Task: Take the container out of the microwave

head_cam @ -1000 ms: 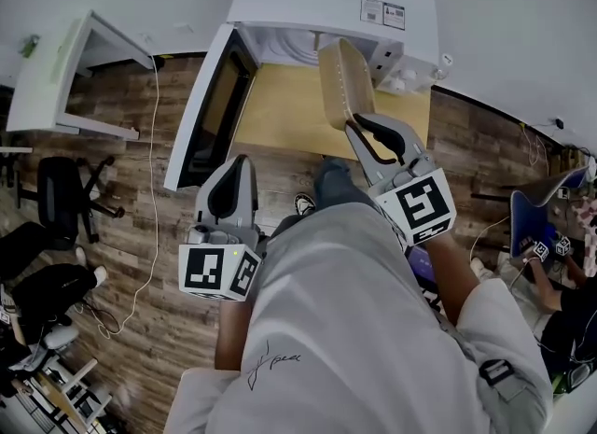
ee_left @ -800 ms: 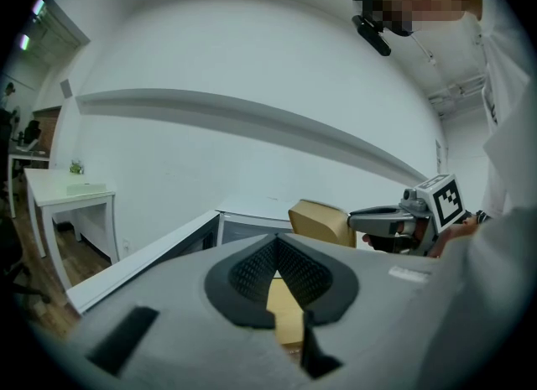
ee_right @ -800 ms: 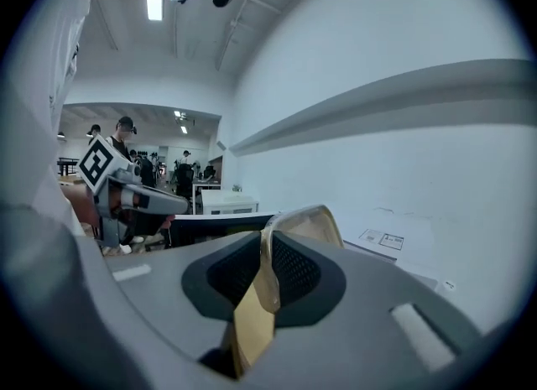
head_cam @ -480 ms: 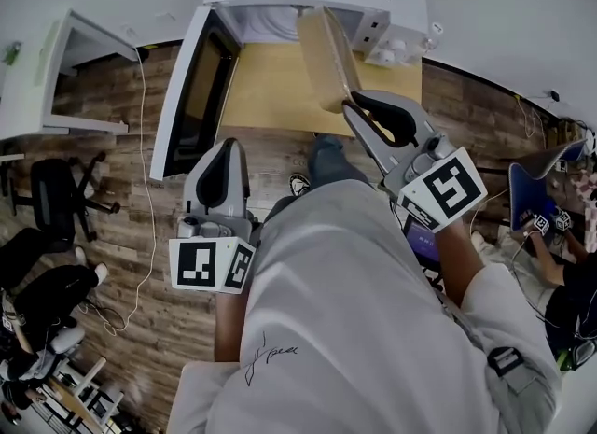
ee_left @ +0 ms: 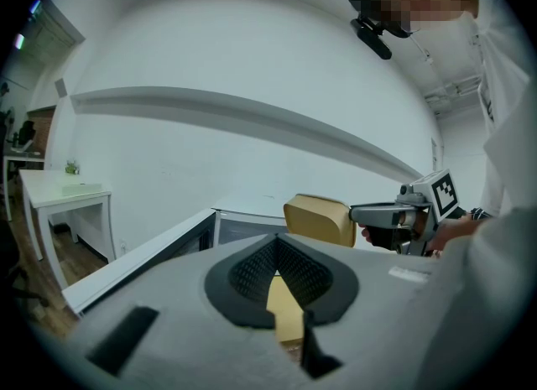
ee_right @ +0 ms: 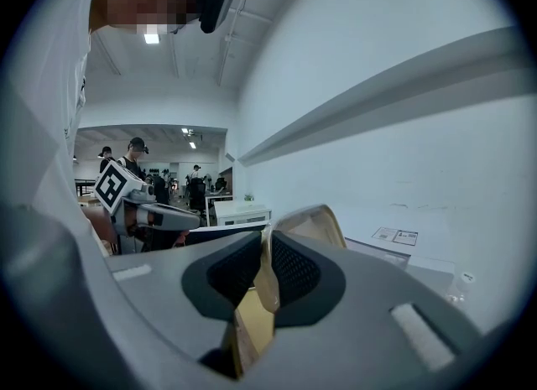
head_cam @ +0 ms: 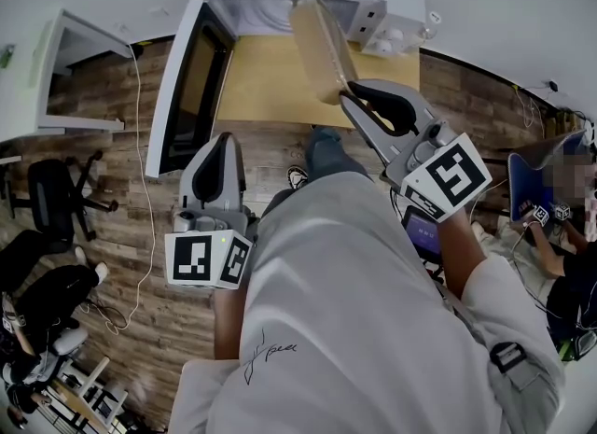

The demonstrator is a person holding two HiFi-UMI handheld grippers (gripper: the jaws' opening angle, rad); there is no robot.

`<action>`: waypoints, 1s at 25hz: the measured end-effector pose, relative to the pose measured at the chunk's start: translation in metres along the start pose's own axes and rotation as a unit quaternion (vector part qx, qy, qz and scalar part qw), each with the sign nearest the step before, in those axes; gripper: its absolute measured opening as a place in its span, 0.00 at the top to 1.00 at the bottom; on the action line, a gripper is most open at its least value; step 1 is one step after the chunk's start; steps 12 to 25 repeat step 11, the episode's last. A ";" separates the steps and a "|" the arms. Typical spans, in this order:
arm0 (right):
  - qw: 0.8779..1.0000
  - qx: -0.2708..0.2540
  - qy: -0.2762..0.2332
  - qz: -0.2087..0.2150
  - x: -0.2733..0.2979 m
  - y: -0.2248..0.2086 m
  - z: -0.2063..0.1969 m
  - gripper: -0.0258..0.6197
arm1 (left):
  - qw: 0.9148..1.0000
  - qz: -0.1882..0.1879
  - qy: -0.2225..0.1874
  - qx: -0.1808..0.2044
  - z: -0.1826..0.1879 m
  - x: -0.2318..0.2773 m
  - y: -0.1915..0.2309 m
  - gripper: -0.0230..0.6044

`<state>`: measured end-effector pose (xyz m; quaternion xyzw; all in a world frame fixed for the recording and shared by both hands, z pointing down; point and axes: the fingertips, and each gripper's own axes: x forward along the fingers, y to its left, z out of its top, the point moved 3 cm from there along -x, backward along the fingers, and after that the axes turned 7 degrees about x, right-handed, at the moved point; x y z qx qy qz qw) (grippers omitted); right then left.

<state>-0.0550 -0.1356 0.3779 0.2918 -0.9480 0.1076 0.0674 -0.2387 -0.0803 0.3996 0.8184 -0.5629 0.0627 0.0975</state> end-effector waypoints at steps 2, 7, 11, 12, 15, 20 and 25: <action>1.000 0.000 0.003 0.001 0.001 0.000 -0.001 0.88 | 1.000 0.000 0.002 -0.001 -0.001 0.000 0.001 0.95; 1.000 0.000 0.008 0.005 0.003 0.002 -0.002 0.88 | 1.000 -0.001 0.005 -0.004 -0.003 -0.001 0.003 0.95; 1.000 -0.002 0.011 0.008 0.003 0.006 -0.002 0.88 | 1.000 0.000 0.004 -0.006 -0.004 -0.004 0.003 0.96; 1.000 -0.002 0.011 0.008 0.003 0.006 -0.002 0.88 | 1.000 0.000 0.004 -0.006 -0.004 -0.004 0.003 0.96; 1.000 -0.002 0.011 0.008 0.003 0.006 -0.002 0.88 | 1.000 0.000 0.004 -0.006 -0.004 -0.004 0.003 0.96; 1.000 -0.002 0.011 0.008 0.003 0.006 -0.002 0.88 | 1.000 0.000 0.004 -0.006 -0.004 -0.004 0.003 0.96; 1.000 -0.002 0.011 0.008 0.003 0.006 -0.002 0.88 | 1.000 0.000 0.004 -0.006 -0.004 -0.004 0.003 0.96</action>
